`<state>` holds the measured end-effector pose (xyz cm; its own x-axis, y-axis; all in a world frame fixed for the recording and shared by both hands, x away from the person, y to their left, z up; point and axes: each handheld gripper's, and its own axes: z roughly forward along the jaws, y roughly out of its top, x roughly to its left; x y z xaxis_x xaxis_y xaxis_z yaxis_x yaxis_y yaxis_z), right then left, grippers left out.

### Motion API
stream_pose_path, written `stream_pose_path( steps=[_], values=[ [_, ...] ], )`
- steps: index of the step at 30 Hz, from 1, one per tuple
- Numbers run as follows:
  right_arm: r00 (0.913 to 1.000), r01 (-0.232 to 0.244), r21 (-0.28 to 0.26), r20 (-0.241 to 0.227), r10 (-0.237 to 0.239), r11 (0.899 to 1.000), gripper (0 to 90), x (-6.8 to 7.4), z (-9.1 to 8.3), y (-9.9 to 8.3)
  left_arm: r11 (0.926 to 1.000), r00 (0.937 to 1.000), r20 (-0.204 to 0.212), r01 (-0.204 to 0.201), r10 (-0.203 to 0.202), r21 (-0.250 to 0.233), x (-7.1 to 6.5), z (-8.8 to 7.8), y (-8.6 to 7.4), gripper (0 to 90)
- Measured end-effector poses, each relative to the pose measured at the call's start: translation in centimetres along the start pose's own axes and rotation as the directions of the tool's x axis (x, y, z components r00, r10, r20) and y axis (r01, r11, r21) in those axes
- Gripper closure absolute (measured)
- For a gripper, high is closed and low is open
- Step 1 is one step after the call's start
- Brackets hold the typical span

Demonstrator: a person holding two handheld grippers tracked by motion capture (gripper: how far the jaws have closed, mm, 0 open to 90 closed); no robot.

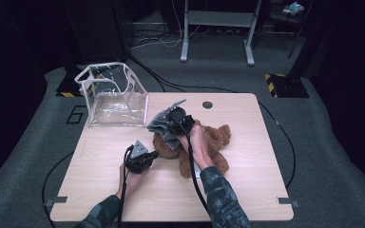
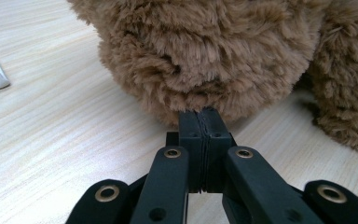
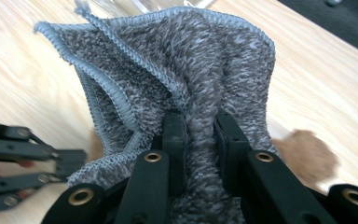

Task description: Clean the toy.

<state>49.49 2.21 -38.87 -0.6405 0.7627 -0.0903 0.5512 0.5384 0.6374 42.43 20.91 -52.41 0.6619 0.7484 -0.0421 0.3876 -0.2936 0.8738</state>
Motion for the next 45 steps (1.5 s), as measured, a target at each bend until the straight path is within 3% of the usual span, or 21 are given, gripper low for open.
stream_pose_path(
  steps=[4, 7, 10, 11, 12, 20, 29, 40, 42, 45],
  values=[
    [0.9998, -0.009, 0.034, 0.02, 0.008, 0.999, 77.2, -1.1, -0.6, -0.8, 1.0, 1.0, -0.003, -0.006, 0.006, 0.001, 0.0, 0.0, 0.0, 89.3],
    [0.9992, 0.017, 0.026, 0.036, -0.018, 1.0, 77.2, -2.4, -0.7, -1.6, 1.0, 1.0, 0.0, -0.007, 0.007, 0.004, 0.1, 0.0, 0.0, 89.3],
    [0.9988, -0.006, 0.043, 0.048, 0.004, 0.999, 77.2, -3.8, -1.3, -2.7, 0.9999, 0.9999, -0.001, -0.01, 0.01, 0.004, 0.1, 0.0, 0.0, 89.3],
    [0.9972, -0.055, 0.051, 0.054, 0.052, 0.997, 77.2, -4.1, -1.7, -3.1, 0.9999, 0.9999, -0.002, -0.012, 0.012, 0.004, 0.1, 0.0, 0.0, 89.3],
    [0.9974, -0.045, 0.044, 0.058, 0.042, 0.998, 77.2, -4.6, -1.9, -3.4, 1.0, 1.0, -0.001, -0.008, 0.008, 0.004, 0.1, 0.0, 0.0, 89.3],
    [0.989, -0.117, 0.029, 0.094, 0.114, 0.993, 77.2, -7.4, -3.8, -5.6, 0.9999, 0.9999, -0.002, -0.011, 0.011, 0.005, 0.1, 0.0, 0.0, 89.4],
    [0.9676, -0.223, 0.003, 0.121, 0.222, 0.975, 77.2, -10.8, -5.1, -8.6, 0.9999, 0.9999, -0.005, -0.015, 0.015, 0.004, 0.1, 0.0, 0.0, 89.4],
    [0.9375, -0.327, 0.02, 0.134, 0.321, 0.945, 77.2, -12.5, -4.1, -12.3, 0.9999, 0.9999, -0.005, -0.014, 0.014, 0.007, 0.1, 0.0, 0.1, 89.4],
    [0.9334, -0.329, -0.021, 0.144, 0.329, 0.944, 77.3, -13.0, -4.7, -12.7, 0.9999, 0.9999, -0.006, -0.014, 0.014, 0.009, 0.1, 0.0, 0.1, 89.3],
    [0.9182, -0.352, -0.089, 0.161, 0.362, 0.932, 77.2, -13.8, -6.1, -12.7, 1.0, 1.0, -0.003, -0.002, 0.002, 0.007, 0.1, 0.1, 0.1, 89.3]
  ],
)
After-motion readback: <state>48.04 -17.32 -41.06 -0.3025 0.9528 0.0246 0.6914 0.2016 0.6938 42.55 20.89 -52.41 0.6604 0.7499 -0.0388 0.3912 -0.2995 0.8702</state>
